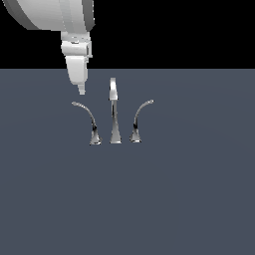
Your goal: Turn on the faucet by rotating a designated handle.
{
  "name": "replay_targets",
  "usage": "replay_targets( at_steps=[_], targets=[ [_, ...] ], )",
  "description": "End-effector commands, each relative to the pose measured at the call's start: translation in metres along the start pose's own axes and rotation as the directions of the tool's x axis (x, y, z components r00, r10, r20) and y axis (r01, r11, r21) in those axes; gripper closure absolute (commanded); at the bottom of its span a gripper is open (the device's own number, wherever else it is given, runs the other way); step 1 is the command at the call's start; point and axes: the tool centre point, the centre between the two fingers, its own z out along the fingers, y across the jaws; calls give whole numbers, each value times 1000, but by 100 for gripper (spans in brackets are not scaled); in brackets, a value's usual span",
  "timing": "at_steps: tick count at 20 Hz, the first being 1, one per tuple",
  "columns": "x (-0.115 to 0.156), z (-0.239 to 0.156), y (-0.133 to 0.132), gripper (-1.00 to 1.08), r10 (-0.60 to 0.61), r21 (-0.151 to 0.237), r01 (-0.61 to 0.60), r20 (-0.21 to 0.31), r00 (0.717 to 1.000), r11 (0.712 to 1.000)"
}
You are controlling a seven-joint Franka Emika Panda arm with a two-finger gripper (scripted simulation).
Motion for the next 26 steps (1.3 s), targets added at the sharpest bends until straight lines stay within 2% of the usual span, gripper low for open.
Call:
replay_targets(
  at_steps=[1,8,16,26],
  targets=[
    [-3,13,-6,108,40,4,-40,-14,999,999],
    [-8,35,-14,108,100,11,-99,-38,994,995],
    [-9,38,-15,108,107,12,-107,-41,993,994],
    [-23,39,10,108,108,12,-108,-41,993,994]
  ],
)
